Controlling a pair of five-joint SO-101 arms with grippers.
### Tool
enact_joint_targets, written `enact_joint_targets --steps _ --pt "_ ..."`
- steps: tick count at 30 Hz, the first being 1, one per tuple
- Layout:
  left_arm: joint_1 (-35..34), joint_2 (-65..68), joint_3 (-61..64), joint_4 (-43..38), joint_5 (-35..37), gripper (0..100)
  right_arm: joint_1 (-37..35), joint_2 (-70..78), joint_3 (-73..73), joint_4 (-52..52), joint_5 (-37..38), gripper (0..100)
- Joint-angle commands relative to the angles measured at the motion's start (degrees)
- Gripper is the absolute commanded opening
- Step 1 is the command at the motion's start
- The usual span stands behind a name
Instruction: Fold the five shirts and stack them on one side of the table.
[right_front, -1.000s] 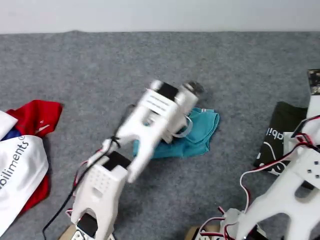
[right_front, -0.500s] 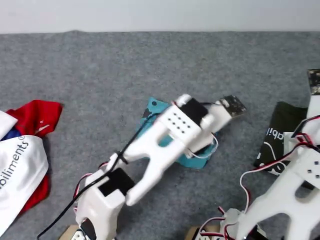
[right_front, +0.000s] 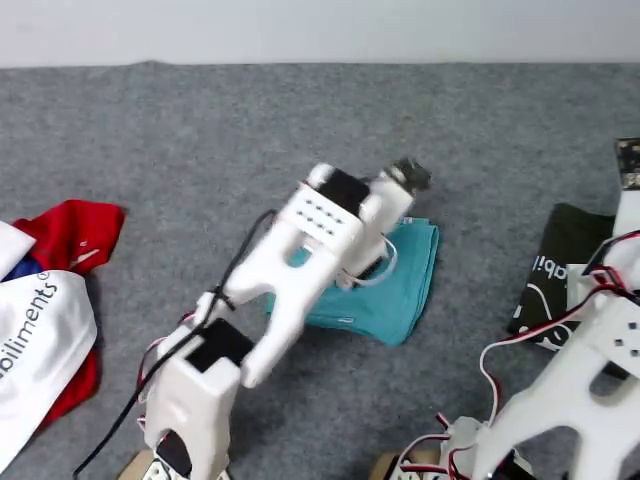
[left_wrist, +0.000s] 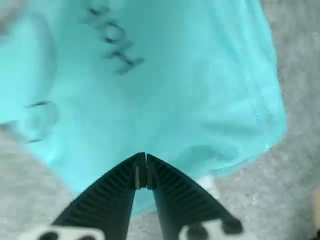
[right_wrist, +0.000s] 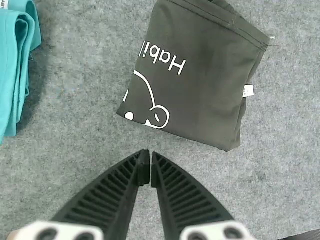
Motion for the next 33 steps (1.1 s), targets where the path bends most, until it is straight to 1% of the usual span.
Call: enact_joint_targets --steps 1,4,7,11,15,17,19,21,23,26,30,33 --pt "7.8 2.8 0.2 3.1 -0.4 0 -0.7 -1.7 -0.4 0.9 0.4 2.3" --pt "11.9 6.2 -0.1 3.0 -0.8 0 -0.7 -1.7 -0.4 1.0 0.4 2.3" --pt "11.5 8.5 -1.2 2.7 -1.1 0 -0.7 -1.7 -0.4 1.0 0.4 2.3" --pt "4.2 5.1 -4.5 3.2 -1.9 0 -0.7 -1.7 -0.4 1.0 0.5 2.3" --pt "-4.0 -4.5 -8.4 3.2 -2.0 0 -0.7 -1.6 -0.4 0.7 0.5 2.3" --pt "-7.6 -9.5 -9.3 3.2 -2.0 0 -1.9 -1.2 -0.4 0.5 0.3 2.3" --pt "-11.3 -14.2 -8.6 3.2 -2.0 0 -4.9 -1.2 0.3 0.6 0.1 2.3" --pt "-14.9 -18.8 -6.9 3.2 -2.1 0 -9.8 -1.2 1.6 0.5 -1.1 2.3" --pt "-19.0 -23.3 -4.4 3.2 -2.3 0 -15.0 -1.1 3.2 -0.5 -4.4 2.3" --pt "-26.0 -29.1 0.1 3.2 -2.4 0 -23.0 -1.1 6.9 -4.3 -11.8 2.3" --pt "-36.6 -35.9 7.6 3.2 -2.5 0 -33.5 -1.0 14.4 -13.4 -21.5 2.5" --pt "-43.8 -40.5 12.1 3.2 -3.3 0 -38.7 -1.0 21.1 -23.1 -27.1 7.4"
